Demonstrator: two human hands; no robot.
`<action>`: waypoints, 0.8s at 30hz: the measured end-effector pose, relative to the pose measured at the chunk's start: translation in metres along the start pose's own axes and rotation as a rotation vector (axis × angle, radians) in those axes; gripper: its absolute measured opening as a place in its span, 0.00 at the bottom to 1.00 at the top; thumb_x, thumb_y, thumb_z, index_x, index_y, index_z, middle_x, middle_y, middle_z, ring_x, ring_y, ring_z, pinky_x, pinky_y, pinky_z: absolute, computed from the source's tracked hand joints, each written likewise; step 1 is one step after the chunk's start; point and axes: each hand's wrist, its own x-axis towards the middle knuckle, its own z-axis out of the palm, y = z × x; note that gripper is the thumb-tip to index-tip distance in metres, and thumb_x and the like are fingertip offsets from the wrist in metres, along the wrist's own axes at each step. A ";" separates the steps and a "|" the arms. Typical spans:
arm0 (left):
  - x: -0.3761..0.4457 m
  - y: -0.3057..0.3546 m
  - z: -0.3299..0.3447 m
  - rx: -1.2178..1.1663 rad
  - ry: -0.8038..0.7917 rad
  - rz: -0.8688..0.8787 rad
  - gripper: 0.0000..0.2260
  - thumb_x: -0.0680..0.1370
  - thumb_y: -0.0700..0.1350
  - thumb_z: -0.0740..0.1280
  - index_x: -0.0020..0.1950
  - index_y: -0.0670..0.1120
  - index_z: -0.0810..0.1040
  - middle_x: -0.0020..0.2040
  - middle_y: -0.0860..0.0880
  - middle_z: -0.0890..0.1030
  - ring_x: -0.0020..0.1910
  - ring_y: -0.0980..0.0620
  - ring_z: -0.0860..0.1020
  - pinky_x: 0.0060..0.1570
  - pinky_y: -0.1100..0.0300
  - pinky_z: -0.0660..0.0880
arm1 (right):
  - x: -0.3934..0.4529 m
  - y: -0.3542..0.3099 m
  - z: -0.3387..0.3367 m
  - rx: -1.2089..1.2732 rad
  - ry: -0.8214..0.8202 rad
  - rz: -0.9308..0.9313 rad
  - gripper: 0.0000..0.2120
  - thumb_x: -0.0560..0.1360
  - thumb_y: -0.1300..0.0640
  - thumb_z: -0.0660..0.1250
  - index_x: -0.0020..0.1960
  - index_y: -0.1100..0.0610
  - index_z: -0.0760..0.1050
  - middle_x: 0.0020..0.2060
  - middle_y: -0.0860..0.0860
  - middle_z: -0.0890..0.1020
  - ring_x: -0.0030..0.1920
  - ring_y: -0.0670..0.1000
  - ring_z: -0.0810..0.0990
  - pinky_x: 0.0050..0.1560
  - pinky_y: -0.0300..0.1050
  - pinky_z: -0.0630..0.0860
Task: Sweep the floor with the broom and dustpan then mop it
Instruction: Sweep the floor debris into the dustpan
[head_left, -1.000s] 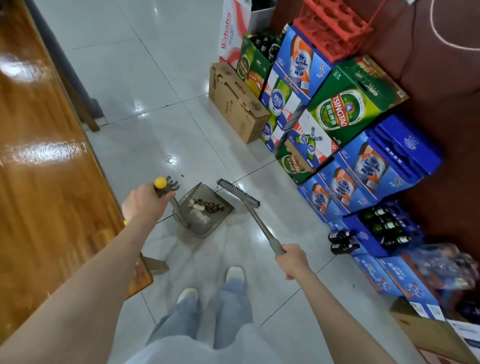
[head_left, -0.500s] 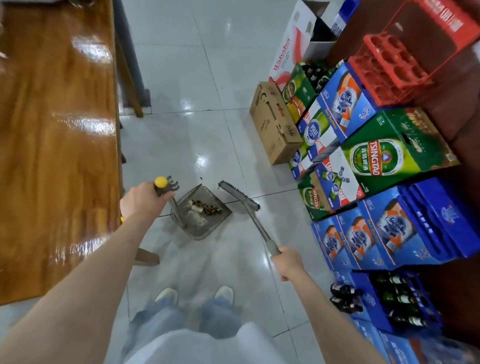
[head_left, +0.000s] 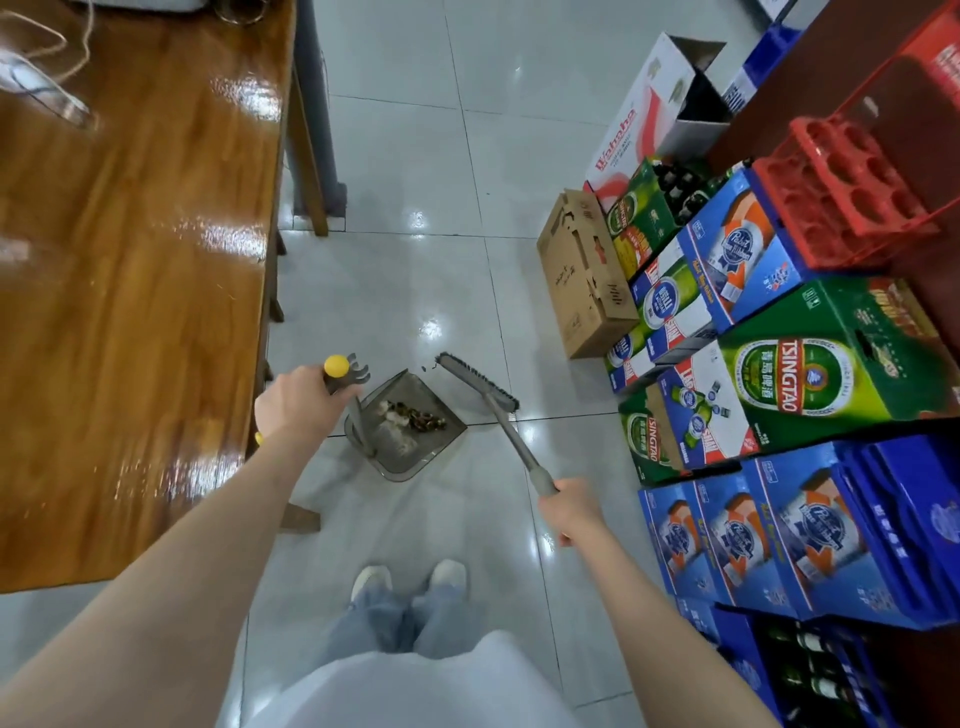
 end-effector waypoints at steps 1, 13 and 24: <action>0.003 0.002 0.001 -0.002 -0.001 -0.001 0.19 0.73 0.63 0.68 0.41 0.46 0.75 0.35 0.46 0.78 0.38 0.42 0.78 0.35 0.57 0.72 | 0.004 -0.004 -0.001 -0.015 -0.007 -0.008 0.15 0.74 0.57 0.61 0.29 0.55 0.64 0.24 0.51 0.69 0.22 0.54 0.71 0.20 0.36 0.68; 0.048 0.034 0.017 -0.026 0.021 -0.112 0.19 0.73 0.61 0.68 0.40 0.45 0.76 0.35 0.46 0.78 0.37 0.43 0.78 0.35 0.58 0.71 | 0.081 -0.040 -0.027 -0.152 -0.061 -0.016 0.10 0.76 0.52 0.60 0.38 0.56 0.68 0.33 0.53 0.74 0.28 0.55 0.74 0.22 0.38 0.71; 0.080 0.053 0.014 0.020 0.032 -0.146 0.20 0.73 0.62 0.68 0.41 0.44 0.74 0.34 0.46 0.77 0.36 0.43 0.76 0.35 0.57 0.70 | 0.118 -0.057 -0.035 -0.340 -0.132 -0.049 0.09 0.73 0.59 0.61 0.52 0.58 0.76 0.42 0.54 0.78 0.47 0.60 0.82 0.42 0.48 0.80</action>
